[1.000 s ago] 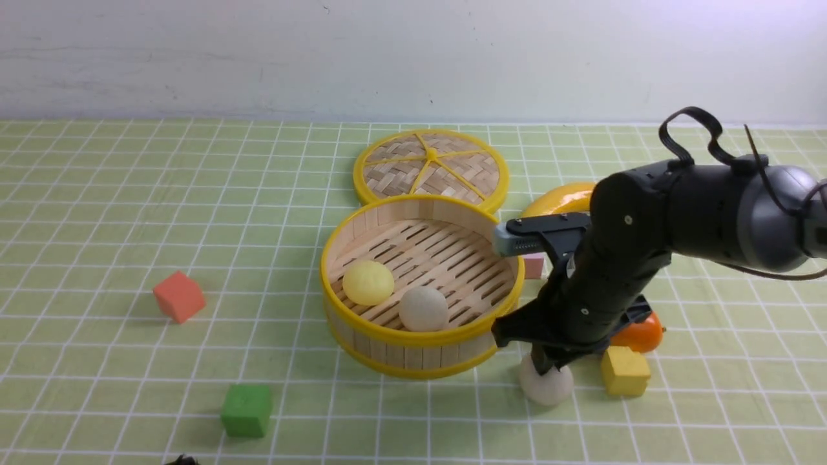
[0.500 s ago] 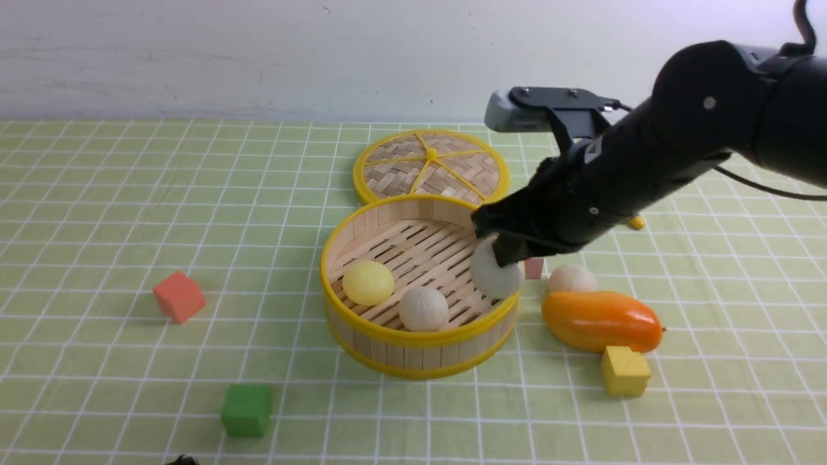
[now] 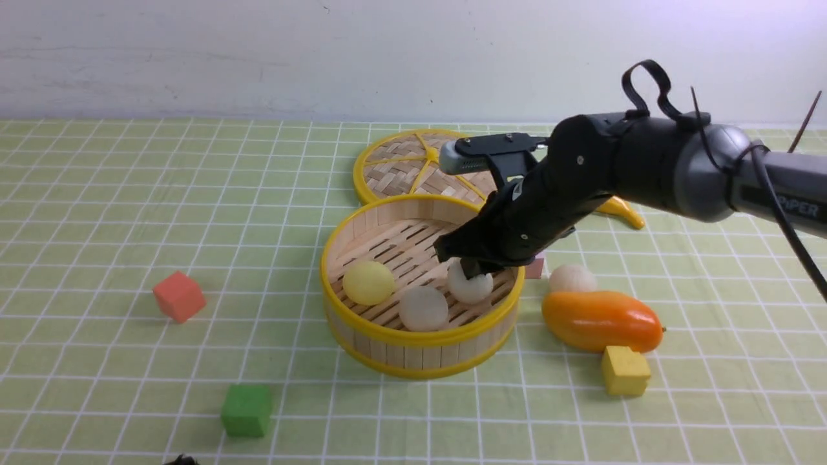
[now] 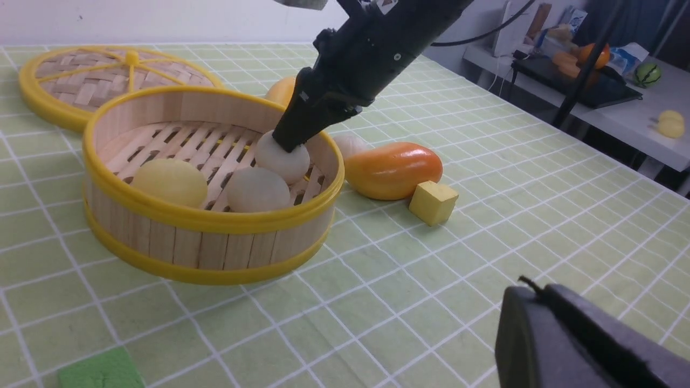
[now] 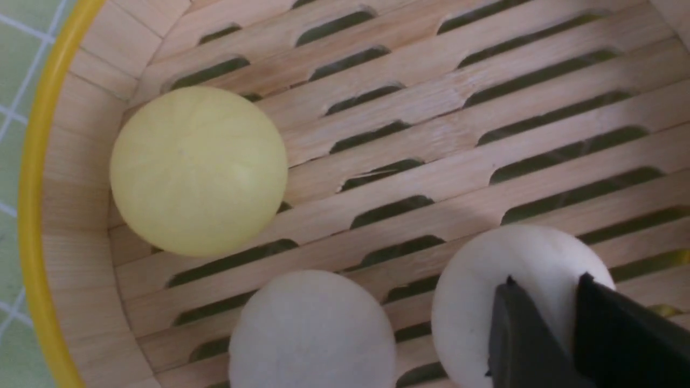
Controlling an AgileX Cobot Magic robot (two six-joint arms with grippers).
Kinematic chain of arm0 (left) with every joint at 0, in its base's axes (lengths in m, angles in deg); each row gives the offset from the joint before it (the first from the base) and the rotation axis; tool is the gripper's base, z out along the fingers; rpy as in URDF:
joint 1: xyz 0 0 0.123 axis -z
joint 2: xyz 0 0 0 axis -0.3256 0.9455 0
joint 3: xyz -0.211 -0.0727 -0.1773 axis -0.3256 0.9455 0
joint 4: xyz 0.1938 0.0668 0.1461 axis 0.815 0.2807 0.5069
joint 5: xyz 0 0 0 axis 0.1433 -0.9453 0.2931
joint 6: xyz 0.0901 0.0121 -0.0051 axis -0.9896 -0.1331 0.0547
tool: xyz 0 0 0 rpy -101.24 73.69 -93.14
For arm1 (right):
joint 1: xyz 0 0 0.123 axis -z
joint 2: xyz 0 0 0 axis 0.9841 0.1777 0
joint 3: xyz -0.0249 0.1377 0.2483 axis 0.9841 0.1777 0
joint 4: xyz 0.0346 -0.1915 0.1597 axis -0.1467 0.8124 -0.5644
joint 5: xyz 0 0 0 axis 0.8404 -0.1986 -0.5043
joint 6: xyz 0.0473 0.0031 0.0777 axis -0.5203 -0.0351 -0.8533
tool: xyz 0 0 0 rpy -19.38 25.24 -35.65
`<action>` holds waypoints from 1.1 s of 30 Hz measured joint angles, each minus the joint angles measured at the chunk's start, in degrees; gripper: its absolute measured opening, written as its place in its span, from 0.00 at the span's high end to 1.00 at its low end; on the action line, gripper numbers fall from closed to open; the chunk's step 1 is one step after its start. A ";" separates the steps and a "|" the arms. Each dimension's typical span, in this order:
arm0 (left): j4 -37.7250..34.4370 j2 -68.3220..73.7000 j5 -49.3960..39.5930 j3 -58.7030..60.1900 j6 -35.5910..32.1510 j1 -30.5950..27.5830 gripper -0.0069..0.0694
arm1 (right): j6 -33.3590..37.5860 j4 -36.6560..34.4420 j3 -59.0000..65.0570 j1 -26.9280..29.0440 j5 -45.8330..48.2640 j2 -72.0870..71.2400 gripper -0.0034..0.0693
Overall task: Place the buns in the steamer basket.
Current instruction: Use the right arm to put the steamed stuffed bun into the steamer, then use the right arm to grab a steamed stuffed bun
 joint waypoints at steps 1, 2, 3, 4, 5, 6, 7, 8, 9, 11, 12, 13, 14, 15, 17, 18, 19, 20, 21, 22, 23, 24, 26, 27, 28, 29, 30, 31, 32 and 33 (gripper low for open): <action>0.00 0.00 0.00 0.00 0.00 0.00 0.90 | 0.00 0.00 -0.07 0.00 0.15 -0.22 0.67; 0.00 0.00 0.00 0.00 0.00 0.00 0.90 | -0.06 0.11 -0.07 0.00 0.77 -0.67 0.59; 0.00 0.00 0.00 0.00 0.00 0.00 0.90 | -0.06 0.10 -0.07 0.00 0.77 -0.79 0.59; 0.00 0.00 0.00 0.00 0.00 0.00 0.89 | -0.06 0.46 -0.07 0.00 2.10 -1.86 0.50; 0.00 0.00 0.00 0.00 0.00 0.00 0.89 | -0.06 0.86 -0.07 0.05 2.98 -2.76 0.46; 0.00 0.00 0.00 0.00 0.00 0.00 0.89 | -0.12 1.36 -0.07 0.27 4.61 -4.33 0.41; 0.00 0.00 0.00 0.00 0.00 0.00 0.89 | -0.38 2.19 -0.14 0.58 5.85 -5.46 0.38; 0.00 0.00 0.00 0.00 0.00 0.00 0.89 | -0.99 3.30 -0.27 1.14 7.29 -6.81 0.36; 0.00 0.00 0.00 0.02 0.00 0.00 0.89 | -1.84 4.51 -0.36 1.82 8.40 -7.74 0.35; 0.00 0.00 0.06 0.02 0.00 0.00 0.89 | -4.74 7.36 -0.63 4.35 10.12 -8.93 0.35; 0.00 0.00 0.11 0.02 0.00 0.00 0.89 | -6.34 8.65 -0.64 5.89 10.75 -8.91 0.36; 0.00 0.00 0.21 0.02 0.00 0.00 0.89 | -7.71 9.46 -0.64 7.41 11.21 -8.45 0.37; 0.00 0.00 0.26 0.02 0.00 0.00 0.89 | -8.51 9.98 -0.64 8.81 11.62 -7.67 0.38; 0.05 0.00 0.40 0.02 0.00 0.00 0.89 | -8.93 10.12 -0.64 9.75 11.80 -6.91 0.40; 0.05 0.00 0.46 0.02 0.00 0.00 0.89 | -9.47 9.96 -0.64 11.38 11.62 -4.18 0.43; 0.05 0.00 0.46 0.02 0.00 0.00 0.89 | -9.47 9.87 -0.64 11.64 11.45 -3.25 0.44; 0.05 0.00 0.46 0.02 0.00 0.00 0.89 | -9.47 9.87 -0.64 11.69 11.25 -3.00 0.44; 0.05 0.00 0.46 0.02 0.00 0.00 0.89 | -9.47 9.69 -0.64 11.97 10.37 -1.49 0.45; 0.05 0.00 0.46 0.02 0.00 0.00 0.89 | -9.47 9.62 -0.64 12.09 9.80 -0.57 0.46; 0.05 0.00 0.46 0.02 0.00 0.00 0.89 | -9.47 9.45 -0.59 12.21 9.16 0.18 0.46; 0.05 0.00 0.46 0.02 0.00 0.00 0.89 | -9.47 9.26 -0.59 12.34 8.46 0.76 0.46; 0.05 0.00 0.46 0.02 0.00 0.00 0.89 | -9.52 9.19 -0.59 12.34 8.37 0.94 0.46; 0.05 0.00 0.46 0.02 0.00 0.00 0.88 | -9.51 8.25 -0.59 12.40 7.18 1.39 0.46; 0.05 0.00 0.46 0.02 0.00 0.00 0.88 | -9.51 7.86 -0.59 12.40 6.64 1.39 0.46; 0.05 0.00 0.46 0.02 0.00 0.00 0.88 | -9.59 7.60 -0.59 12.40 6.18 1.39 0.46; 0.05 0.00 0.46 0.02 0.00 0.00 0.88 | -9.61 7.22 -0.59 12.40 5.56 1.39 0.46; 0.05 0.00 0.46 0.02 0.00 0.00 0.88 | -9.61 7.08 -0.59 12.40 5.11 1.42 0.46; 0.05 0.00 0.46 0.02 0.00 0.00 0.88 | -9.61 6.98 -0.59 12.40 4.86 1.52 0.46; 0.05 0.00 0.46 0.02 0.00 0.00 0.88 | -9.61 7.01 -0.59 12.40 4.86 1.52 0.46; 0.05 0.00 0.46 0.02 0.00 0.00 0.88 | -9.61 6.94 -0.59 12.40 4.15 1.92 0.46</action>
